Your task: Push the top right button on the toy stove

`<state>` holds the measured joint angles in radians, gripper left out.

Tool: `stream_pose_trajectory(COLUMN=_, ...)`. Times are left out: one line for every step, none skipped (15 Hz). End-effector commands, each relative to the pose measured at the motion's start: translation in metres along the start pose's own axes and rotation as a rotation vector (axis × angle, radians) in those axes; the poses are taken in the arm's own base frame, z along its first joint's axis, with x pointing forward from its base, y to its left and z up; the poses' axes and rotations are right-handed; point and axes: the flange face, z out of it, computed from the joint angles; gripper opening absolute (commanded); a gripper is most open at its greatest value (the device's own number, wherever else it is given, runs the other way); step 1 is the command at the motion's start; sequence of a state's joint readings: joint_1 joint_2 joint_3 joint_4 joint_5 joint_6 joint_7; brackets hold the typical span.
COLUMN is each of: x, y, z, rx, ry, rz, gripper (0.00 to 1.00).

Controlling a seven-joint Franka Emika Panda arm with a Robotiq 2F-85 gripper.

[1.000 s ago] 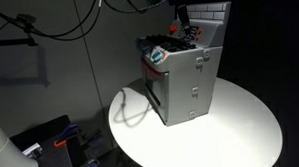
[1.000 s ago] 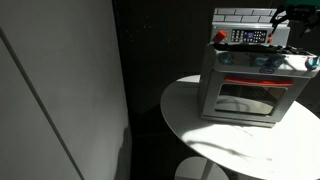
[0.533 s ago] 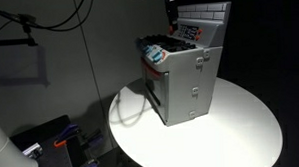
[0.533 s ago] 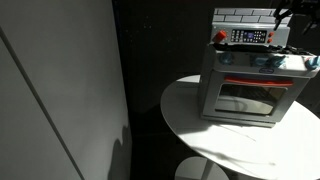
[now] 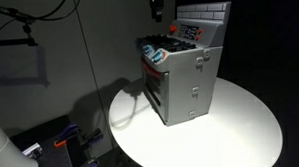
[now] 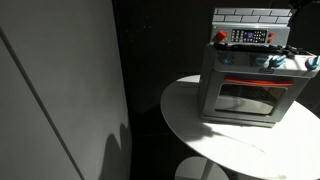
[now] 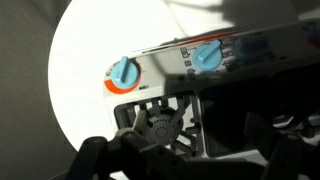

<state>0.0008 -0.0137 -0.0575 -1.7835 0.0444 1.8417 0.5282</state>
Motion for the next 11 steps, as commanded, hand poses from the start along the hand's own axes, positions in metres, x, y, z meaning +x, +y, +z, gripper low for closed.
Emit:
stream_pose_trajectory(x=-0.023, y=0.011, z=-0.020, rx=-0.023, ry=-0.020, rz=-0.041, gripper=1.00)
stream_pose_trajectory(x=-0.027, y=0.012, z=-0.024, rx=-0.028, ry=-0.025, rz=-0.045, gripper=1.00)
stream_pose_trajectory(x=-0.031, y=0.012, z=-0.028, rx=-0.032, ry=-0.024, rz=-0.049, gripper=1.00)
stream_pose_trajectory(x=-0.034, y=0.013, z=-0.031, rx=-0.035, ry=-0.026, rz=-0.053, gripper=1.00)
stream_pose_trajectory(x=-0.036, y=0.014, z=-0.033, rx=-0.037, ry=-0.025, rz=-0.055, gripper=1.00)
stream_pose_trajectory(x=-0.038, y=0.014, z=-0.034, rx=-0.038, ry=-0.022, rz=-0.058, gripper=1.00)
stream_pose_trajectory(x=-0.029, y=0.007, z=-0.030, rx=-0.023, ry=-0.025, rz=-0.035, gripper=1.00)
stream_pose_trajectory(x=-0.031, y=0.008, z=-0.031, rx=-0.025, ry=-0.023, rz=-0.038, gripper=1.00)
stream_pose_trajectory(x=-0.032, y=0.008, z=-0.031, rx=-0.025, ry=-0.023, rz=-0.039, gripper=1.00)
stream_pose_trajectory(x=-0.033, y=0.008, z=-0.032, rx=-0.025, ry=-0.022, rz=-0.040, gripper=1.00)
stream_pose_trajectory(x=-0.033, y=0.008, z=-0.031, rx=-0.025, ry=-0.023, rz=-0.041, gripper=1.00)
